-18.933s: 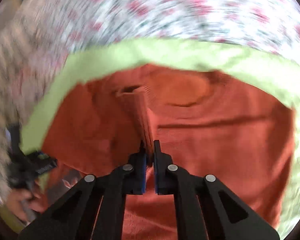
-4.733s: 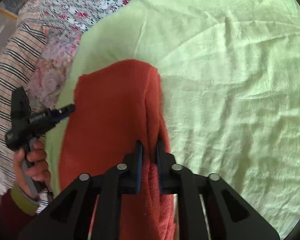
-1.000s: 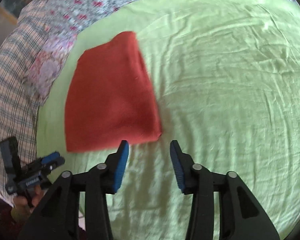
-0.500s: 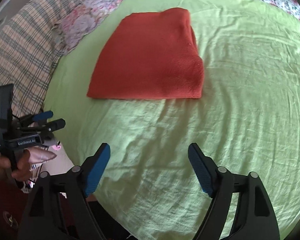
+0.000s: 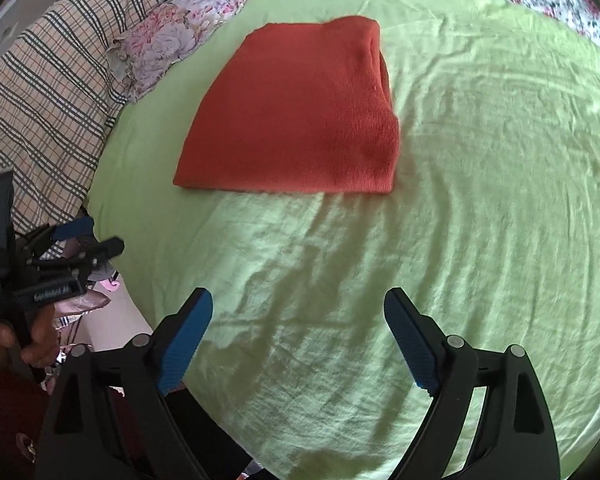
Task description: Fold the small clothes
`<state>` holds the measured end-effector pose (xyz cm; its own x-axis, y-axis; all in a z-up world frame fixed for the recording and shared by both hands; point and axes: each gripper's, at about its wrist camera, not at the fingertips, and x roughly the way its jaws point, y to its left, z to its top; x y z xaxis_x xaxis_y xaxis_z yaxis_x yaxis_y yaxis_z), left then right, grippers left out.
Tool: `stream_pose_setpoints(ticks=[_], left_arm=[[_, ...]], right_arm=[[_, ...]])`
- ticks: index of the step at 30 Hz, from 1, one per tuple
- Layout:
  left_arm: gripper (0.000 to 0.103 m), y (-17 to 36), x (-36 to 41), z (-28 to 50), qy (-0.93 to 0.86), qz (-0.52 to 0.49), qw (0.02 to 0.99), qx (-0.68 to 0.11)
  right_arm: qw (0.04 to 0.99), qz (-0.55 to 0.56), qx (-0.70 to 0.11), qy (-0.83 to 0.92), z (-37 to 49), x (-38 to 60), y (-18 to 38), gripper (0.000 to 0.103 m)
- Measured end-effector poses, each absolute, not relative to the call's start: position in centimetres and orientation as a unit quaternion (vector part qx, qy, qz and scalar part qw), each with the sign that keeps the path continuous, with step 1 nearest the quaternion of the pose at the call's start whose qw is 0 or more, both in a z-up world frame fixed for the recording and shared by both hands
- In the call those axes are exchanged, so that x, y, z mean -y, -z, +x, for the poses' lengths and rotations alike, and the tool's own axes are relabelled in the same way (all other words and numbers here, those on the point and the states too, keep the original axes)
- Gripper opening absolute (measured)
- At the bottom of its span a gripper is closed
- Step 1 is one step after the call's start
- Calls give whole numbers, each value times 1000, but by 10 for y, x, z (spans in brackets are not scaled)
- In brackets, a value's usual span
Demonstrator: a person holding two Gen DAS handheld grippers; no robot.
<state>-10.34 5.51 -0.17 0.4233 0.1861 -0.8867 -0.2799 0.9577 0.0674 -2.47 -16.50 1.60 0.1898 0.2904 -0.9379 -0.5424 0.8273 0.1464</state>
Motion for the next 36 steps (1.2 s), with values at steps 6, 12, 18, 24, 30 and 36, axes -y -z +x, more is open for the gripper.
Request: stream_pose_setpoints(ticks=[6,12,18,24,30,36], left_arm=[[85,-4,-64,-77,-137,-48,848,-510],[85,-8,-67,-56,-127,-52,853,-503],[86,-10,-73,-31,-132,-57,854,-500],[86,-3,-77,-11,-144,-44,848,-508],[87,0,-86,5,-154,-38,844,-512],[87,1,-90,20,-155,-41,843,-513]], right_arm=[[764,-123,-573,-272,-9,152,-21,92],[764,-138,-568,-274,13,134,-20,93],[767,-139,-561,-277,40,119,-17,93],[770,-135,-562,-270,66,108,-8,93],[765,-126,-574,-264,81,106,2,93],[764,-123,-577,-261,92,104,5,93]])
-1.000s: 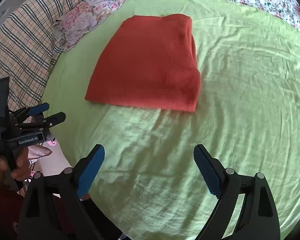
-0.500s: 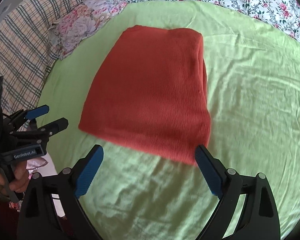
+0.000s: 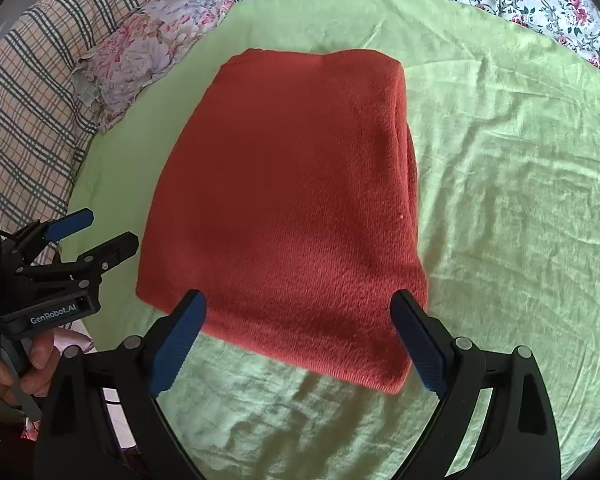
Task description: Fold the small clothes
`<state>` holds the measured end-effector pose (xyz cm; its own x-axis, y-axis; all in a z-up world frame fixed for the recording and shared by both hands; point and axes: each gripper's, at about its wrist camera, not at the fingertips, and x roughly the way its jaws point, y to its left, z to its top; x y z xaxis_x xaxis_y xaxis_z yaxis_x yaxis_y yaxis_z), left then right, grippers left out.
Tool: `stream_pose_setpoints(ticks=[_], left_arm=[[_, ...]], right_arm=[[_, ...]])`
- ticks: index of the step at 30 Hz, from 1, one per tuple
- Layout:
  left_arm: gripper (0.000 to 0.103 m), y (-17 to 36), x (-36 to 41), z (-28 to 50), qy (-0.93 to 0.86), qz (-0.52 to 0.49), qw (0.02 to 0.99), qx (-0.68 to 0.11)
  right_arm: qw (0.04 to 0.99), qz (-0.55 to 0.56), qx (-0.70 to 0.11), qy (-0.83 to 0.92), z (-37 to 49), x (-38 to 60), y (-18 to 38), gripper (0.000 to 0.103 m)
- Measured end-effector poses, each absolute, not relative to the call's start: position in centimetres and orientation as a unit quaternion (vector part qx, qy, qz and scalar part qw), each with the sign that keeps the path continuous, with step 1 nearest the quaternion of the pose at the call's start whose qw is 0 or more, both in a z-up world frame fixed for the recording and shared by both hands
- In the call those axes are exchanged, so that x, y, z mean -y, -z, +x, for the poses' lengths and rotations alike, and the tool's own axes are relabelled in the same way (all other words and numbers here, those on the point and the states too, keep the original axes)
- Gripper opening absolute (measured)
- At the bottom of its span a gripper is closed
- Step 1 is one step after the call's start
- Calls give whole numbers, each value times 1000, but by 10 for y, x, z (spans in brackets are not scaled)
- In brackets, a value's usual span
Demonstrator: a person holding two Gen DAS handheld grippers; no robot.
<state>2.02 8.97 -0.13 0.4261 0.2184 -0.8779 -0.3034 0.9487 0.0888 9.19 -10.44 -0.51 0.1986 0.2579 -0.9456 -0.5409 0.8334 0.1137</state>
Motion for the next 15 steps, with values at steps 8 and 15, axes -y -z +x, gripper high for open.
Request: stream_pose_setpoints(ticks=[8,15], left_arm=[[87,-2,-82,26,-149,-40,848,-506],[87,-10,-77,22,-148,-48,855,-495]], right_arm=[[771,-116,-567,-266,104,102,-1,93],[775,-107,-560,-271,106,103,-7,93]])
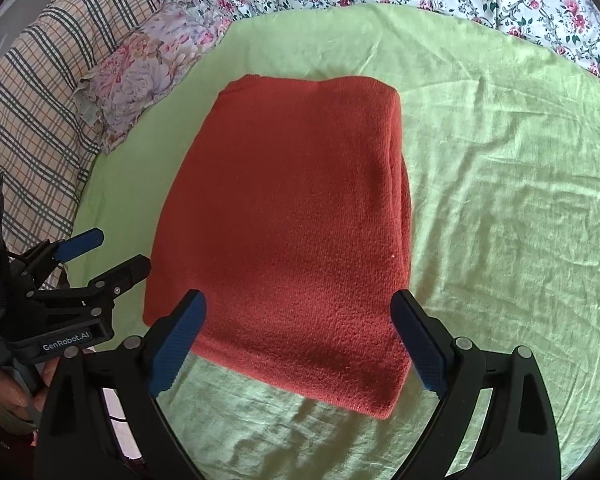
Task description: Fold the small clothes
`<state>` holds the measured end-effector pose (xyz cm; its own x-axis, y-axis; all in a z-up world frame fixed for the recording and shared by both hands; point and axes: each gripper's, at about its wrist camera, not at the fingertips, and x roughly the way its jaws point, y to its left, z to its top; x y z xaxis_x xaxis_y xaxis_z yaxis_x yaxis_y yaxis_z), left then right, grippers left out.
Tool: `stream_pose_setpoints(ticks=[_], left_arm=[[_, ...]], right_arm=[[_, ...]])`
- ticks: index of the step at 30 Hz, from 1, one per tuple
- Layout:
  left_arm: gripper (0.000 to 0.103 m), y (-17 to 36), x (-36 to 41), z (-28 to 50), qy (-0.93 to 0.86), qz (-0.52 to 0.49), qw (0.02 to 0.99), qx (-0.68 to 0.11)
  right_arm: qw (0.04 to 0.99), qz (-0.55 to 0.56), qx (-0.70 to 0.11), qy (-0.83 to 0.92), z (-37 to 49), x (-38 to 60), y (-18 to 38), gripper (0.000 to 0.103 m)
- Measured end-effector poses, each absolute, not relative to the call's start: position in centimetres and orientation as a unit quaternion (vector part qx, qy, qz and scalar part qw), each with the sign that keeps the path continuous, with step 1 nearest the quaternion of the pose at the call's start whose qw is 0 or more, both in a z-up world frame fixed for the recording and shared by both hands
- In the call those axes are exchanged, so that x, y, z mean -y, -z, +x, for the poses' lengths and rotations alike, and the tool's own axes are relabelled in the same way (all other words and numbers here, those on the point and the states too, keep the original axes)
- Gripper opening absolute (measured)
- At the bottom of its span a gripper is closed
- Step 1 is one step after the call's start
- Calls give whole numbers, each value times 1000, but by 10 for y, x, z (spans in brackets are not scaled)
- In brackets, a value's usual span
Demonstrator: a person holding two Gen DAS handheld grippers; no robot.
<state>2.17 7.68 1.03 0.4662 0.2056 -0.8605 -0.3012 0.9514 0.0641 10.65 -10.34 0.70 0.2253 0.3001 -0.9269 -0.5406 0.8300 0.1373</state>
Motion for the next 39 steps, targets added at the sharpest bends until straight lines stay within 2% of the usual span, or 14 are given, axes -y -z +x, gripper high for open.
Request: stream_pose_setpoints(ticks=[39], left_arm=[[90,-9,-71,19,-143,-46,855,-496]], right_arm=[[780,-104,-554,-272,97,105,-8,93]])
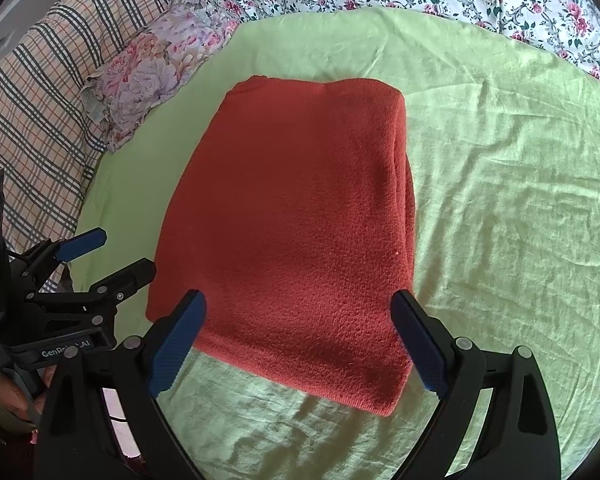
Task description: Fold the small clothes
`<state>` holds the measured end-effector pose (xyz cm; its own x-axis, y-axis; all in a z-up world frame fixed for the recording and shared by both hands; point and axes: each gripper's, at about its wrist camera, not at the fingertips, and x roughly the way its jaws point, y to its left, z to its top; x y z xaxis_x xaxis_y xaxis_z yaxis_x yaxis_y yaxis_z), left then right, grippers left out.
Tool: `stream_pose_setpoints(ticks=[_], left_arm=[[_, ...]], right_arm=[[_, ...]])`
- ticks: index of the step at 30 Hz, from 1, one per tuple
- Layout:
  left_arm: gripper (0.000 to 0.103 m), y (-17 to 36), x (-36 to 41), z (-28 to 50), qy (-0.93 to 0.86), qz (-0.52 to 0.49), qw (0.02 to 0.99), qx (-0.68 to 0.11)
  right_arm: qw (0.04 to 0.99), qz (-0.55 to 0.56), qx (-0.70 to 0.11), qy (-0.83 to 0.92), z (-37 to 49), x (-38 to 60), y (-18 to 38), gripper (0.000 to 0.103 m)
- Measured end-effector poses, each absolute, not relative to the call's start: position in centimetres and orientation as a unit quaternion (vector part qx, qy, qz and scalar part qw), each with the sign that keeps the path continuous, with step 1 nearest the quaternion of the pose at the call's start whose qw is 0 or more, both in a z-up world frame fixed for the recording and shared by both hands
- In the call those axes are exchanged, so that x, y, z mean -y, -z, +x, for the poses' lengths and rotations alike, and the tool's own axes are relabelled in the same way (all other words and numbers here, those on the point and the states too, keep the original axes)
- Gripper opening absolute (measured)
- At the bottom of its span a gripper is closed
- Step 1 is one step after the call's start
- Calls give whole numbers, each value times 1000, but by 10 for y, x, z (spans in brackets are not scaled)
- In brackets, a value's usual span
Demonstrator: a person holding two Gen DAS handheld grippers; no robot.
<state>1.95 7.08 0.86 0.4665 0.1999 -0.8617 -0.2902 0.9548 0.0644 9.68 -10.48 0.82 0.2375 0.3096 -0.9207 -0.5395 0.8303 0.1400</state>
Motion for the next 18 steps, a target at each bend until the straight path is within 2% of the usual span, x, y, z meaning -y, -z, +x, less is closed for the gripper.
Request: stream_pose_setpoints(ticks=[18], left_arm=[[90,-6,-75,28,-139,-45,854,-499]], right_arm=[[777,-105,-555,-276,110,105,-5,93]])
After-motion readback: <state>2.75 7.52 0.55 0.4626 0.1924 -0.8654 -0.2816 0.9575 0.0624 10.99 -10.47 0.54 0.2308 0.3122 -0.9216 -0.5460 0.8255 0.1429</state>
